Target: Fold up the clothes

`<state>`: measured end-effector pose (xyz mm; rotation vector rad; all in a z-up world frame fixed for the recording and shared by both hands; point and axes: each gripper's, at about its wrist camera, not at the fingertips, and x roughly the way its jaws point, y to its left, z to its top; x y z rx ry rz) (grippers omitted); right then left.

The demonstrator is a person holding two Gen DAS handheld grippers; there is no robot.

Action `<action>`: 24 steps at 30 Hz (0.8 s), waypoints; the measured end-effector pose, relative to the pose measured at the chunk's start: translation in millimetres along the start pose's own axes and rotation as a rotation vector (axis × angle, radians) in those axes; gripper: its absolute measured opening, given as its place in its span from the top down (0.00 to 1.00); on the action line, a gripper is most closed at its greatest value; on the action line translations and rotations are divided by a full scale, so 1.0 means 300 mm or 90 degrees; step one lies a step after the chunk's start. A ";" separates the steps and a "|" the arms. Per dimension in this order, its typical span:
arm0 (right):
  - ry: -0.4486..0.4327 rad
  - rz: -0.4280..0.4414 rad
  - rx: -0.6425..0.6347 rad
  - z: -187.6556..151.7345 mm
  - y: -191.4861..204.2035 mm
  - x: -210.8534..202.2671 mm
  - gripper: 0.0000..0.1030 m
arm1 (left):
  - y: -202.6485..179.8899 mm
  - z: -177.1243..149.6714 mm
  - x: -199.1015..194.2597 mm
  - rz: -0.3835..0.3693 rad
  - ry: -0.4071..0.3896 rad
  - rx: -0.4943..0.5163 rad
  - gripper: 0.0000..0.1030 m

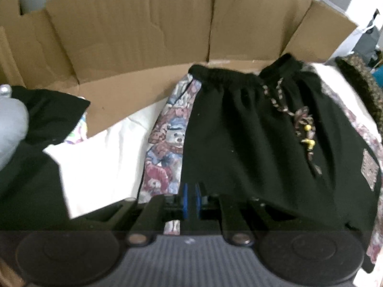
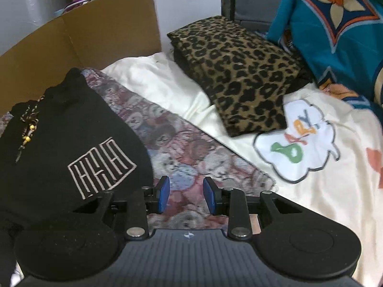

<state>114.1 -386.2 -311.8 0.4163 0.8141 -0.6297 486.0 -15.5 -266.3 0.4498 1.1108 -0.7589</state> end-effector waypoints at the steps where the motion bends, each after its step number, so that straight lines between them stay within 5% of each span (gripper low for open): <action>1: 0.002 0.007 0.009 0.001 0.005 0.003 0.64 | 0.001 0.011 0.026 0.008 0.004 0.001 0.92; 12: 0.053 0.017 0.008 -0.014 0.019 0.078 0.64 | 0.145 0.089 0.255 0.055 0.020 -0.092 0.95; 24: 0.036 0.018 0.012 0.026 -0.001 0.067 0.63 | 0.148 0.084 0.166 0.020 -0.051 -0.114 0.93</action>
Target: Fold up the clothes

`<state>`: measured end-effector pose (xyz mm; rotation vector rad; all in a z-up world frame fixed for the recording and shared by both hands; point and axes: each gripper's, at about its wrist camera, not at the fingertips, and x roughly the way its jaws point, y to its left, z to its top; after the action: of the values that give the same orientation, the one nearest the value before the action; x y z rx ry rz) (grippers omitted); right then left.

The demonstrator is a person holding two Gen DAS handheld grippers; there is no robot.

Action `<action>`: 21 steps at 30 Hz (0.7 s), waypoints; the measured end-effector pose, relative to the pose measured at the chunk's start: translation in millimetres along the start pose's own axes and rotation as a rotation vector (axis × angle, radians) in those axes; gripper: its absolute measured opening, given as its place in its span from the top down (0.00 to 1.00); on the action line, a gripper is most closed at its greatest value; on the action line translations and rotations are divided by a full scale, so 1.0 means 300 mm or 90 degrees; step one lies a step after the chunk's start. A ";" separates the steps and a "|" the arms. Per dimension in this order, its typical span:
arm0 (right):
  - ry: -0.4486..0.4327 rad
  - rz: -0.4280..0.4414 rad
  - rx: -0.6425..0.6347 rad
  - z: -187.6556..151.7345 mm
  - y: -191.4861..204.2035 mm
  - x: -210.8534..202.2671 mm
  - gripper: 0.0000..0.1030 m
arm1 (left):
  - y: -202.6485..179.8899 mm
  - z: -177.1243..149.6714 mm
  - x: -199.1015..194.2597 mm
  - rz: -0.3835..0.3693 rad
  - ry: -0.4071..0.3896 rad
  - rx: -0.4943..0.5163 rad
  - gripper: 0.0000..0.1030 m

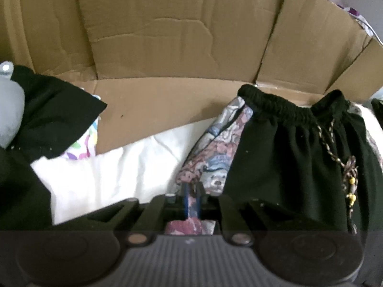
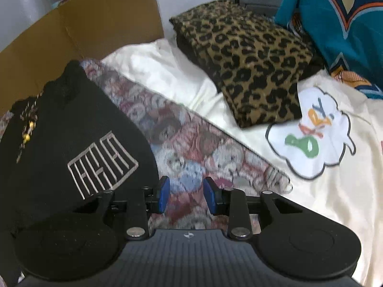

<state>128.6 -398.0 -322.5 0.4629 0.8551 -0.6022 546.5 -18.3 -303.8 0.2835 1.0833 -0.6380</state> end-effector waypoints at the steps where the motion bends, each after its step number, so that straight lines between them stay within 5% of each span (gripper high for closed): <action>1: -0.004 0.003 0.005 0.010 0.002 0.003 0.63 | -0.003 -0.006 -0.001 -0.006 -0.001 0.004 0.93; 13: -0.016 0.039 0.043 0.142 0.092 0.104 0.63 | -0.011 -0.039 0.054 -0.010 -0.012 -0.018 0.93; 21: 0.004 -0.034 0.047 0.208 0.081 0.253 0.63 | -0.021 -0.013 0.056 -0.020 -0.030 -0.040 0.93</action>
<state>217.9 -440.3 -344.3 0.5096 0.8548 -0.6836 545.1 -27.2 -319.9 0.1963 1.0631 -0.6347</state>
